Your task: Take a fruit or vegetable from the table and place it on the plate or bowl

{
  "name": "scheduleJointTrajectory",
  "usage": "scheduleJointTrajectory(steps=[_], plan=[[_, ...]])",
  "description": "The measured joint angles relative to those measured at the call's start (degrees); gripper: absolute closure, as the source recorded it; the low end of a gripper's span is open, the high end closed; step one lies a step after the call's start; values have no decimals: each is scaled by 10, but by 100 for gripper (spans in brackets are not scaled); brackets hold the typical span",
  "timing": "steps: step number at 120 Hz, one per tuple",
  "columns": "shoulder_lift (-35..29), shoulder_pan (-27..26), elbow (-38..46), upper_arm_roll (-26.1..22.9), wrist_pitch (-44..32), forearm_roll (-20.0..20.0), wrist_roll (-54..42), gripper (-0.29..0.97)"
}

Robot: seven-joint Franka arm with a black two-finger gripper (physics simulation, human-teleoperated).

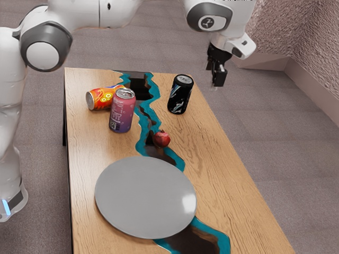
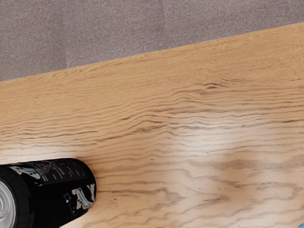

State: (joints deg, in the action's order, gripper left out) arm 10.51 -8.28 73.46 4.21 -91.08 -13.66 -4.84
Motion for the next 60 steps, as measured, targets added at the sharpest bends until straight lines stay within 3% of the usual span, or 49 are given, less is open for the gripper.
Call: scheduleJointTrajectory(steps=[24,36,48,54,60], plan=[[12,-74,6,-2,0,-22,-4,0],[25,-84,19,-1,1,-21,-1,0],[32,-91,26,0,8,-6,17,0],[30,-84,42,10,17,26,36,0],[21,-91,75,54,15,62,54,0]])
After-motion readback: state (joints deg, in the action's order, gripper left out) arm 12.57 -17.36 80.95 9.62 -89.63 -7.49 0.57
